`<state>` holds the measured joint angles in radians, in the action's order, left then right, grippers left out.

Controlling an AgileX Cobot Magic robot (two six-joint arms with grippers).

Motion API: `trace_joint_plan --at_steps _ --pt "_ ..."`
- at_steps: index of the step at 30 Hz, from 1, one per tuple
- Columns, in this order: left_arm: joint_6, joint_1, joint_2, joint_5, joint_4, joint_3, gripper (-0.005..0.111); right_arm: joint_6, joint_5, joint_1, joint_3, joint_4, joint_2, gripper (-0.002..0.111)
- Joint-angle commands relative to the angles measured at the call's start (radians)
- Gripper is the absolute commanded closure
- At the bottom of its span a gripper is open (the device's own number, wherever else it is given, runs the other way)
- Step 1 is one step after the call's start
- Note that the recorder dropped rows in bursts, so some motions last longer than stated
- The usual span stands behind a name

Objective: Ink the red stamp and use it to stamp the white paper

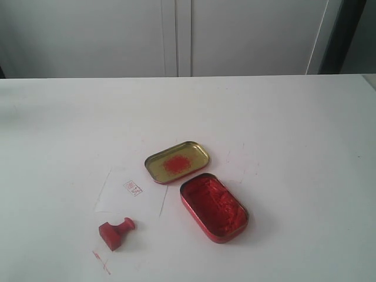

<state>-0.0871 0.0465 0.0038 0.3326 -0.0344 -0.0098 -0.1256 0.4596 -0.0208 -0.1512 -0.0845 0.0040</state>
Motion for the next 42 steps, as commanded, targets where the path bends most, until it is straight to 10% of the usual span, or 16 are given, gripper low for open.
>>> trace_joint_plan --at_steps 1,42 --pt "0.002 0.005 -0.004 0.001 -0.002 0.010 0.107 -0.004 -0.031 -0.003 0.033 0.007 -0.004 0.108" --pt "0.002 0.005 -0.004 0.001 -0.002 0.010 0.107 -0.004 -0.110 -0.003 0.151 0.007 -0.004 0.108"
